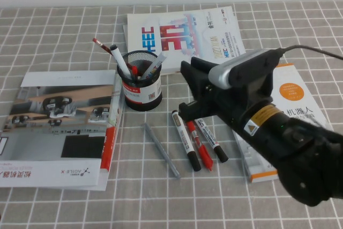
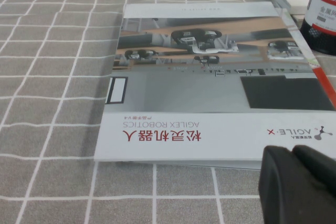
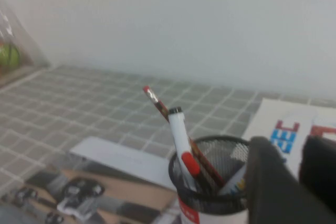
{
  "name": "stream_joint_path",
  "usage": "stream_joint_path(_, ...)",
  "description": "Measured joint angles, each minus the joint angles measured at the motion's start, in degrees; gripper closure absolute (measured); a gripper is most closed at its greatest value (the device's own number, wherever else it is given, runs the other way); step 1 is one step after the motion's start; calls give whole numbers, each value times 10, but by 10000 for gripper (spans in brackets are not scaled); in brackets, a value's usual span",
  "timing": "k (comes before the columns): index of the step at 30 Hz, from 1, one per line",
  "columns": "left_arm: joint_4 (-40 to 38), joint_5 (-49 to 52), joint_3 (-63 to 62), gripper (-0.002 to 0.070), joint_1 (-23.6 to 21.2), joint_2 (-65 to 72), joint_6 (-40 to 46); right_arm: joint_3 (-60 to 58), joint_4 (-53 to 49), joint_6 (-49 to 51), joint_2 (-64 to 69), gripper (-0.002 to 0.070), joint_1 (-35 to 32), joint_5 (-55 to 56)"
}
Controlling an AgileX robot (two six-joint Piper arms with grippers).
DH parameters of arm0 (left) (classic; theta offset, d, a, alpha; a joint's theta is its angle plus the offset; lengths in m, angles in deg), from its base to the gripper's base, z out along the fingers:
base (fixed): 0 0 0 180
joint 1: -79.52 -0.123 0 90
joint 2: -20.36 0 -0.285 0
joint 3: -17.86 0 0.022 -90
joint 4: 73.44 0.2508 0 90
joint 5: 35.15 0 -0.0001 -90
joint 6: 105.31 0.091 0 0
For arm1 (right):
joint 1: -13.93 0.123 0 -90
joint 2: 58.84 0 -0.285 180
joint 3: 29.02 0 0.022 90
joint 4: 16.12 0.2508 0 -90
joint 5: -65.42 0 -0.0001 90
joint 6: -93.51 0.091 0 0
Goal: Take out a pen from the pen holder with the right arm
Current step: 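Take a marker out of the pen holder and lay it on the table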
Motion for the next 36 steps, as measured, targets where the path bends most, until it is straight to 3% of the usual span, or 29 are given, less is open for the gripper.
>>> stream_joint_path(2,0,0,0,678,0,0,0,1,-3,9,24,489,0,36)
stream_joint_path(6,0,0,0,678,0,0,0,23,-3,17,70,247,0,67)
stream_joint_path(9,0,0,0,678,0,0,0,47,-3,18,94,154,0,69)
stream_joint_path(13,0,0,0,678,0,0,0,80,-2,19,123,131,0,71)
stream_joint_path(36,0,0,0,678,0,0,0,254,121,19,272,149,0,72)
